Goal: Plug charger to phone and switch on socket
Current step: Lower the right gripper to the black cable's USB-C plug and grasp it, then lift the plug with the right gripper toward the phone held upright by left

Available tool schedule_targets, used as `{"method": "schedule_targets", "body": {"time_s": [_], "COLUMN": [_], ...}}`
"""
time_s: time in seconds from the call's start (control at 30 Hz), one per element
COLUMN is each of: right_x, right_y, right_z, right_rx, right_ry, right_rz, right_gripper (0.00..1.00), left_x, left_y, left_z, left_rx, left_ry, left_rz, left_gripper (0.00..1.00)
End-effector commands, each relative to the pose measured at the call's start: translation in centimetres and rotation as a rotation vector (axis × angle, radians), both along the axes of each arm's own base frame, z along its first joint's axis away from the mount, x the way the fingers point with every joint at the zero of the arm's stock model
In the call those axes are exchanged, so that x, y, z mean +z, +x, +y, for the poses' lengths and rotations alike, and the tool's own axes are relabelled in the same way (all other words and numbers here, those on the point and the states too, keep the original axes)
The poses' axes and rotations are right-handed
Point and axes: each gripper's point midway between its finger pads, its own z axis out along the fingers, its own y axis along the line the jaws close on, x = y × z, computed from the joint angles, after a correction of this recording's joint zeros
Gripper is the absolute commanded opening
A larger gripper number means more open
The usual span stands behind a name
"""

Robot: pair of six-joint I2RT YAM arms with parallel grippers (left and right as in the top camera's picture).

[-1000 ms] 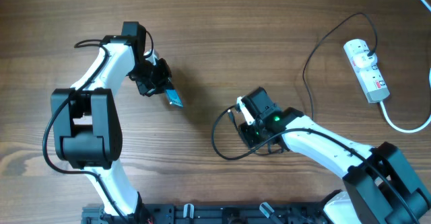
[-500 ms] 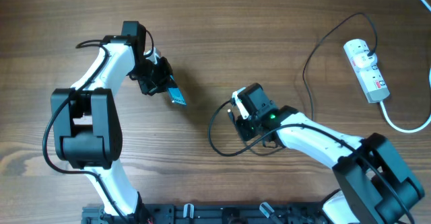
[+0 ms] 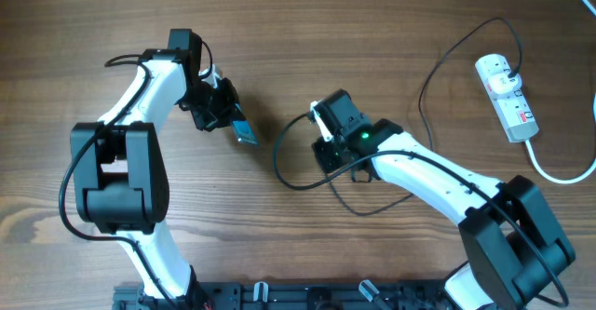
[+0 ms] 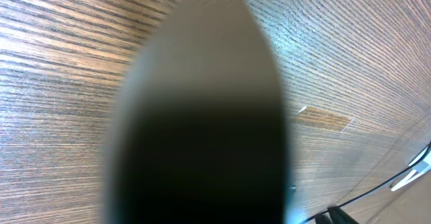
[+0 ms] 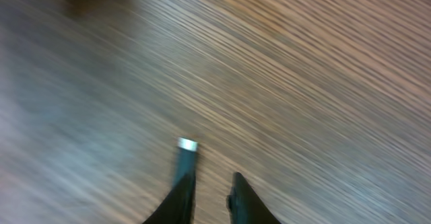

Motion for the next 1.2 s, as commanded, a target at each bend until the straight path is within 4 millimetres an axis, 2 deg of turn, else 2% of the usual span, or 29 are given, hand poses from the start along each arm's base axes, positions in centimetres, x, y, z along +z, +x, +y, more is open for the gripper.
{"method": "schedule_targets", "body": {"time_s": [0.0, 0.07, 0.2, 0.3, 0.43, 0.53, 0.63, 0.77, 0.9, 0.97, 1.1, 1.17], "right_x": [-1.3, -2.9, -4.9, -5.5, -5.4, -5.4, -5.3, -4.7, -4.7, -5.0, -5.3, -5.2], "right_y": [-2.7, -3.9, -4.8, -5.8, -6.4, -6.1, -5.2, -4.3, -3.6, -3.5, -2.8, -2.4], "right_z": [0.4, -0.6, -2.4, -2.1, -0.7, -1.4, -3.9, -8.1, -9.4, -9.0, -6.2, -6.1], "right_rx": [0.052, 0.048, 0.032, 0.058, 0.086, 0.037, -0.08, -0.192, -0.239, -0.237, -0.219, -0.264], "right_ry": [0.045, 0.017, -0.043, -0.05, -0.062, -0.143, -0.259, -0.429, -0.432, -0.384, -0.208, -0.181], "right_rz": [0.116, 0.146, 0.134, 0.14, 0.106, 0.048, -0.009, -0.078, -0.063, -0.033, 0.009, 0.003], "right_gripper": [0.38, 0.44, 0.45, 0.46, 0.45, 0.4, 0.3, 0.27, 0.27, 0.28, 0.32, 0.33], "left_x": [1.1, 1.1, 1.1, 1.1, 1.1, 1.1, 1.1, 1.1, 1.1, 1.1, 1.1, 1.1], "left_y": [0.0, 0.0, 0.0, 0.0, 0.0, 0.0, 0.0, -0.1, -0.1, -0.1, -0.1, -0.1], "left_z": [-0.3, -0.3, -0.3, -0.3, -0.3, -0.3, -0.3, -0.3, -0.3, -0.3, -0.3, -0.3], "left_rx": [0.006, 0.006, 0.006, 0.006, 0.007, 0.007, 0.007, 0.007, 0.007, 0.007, 0.006, 0.006], "left_ry": [-0.029, -0.029, -0.029, -0.029, -0.029, -0.028, -0.029, -0.029, -0.028, -0.029, -0.028, -0.028], "left_rz": [-0.018, -0.019, -0.019, -0.018, -0.019, -0.018, -0.018, -0.015, -0.015, -0.015, -0.015, -0.015], "left_gripper": [0.04, 0.04, 0.04, 0.04, 0.04, 0.04, 0.04, 0.04, 0.04, 0.04, 0.04, 0.04]}}
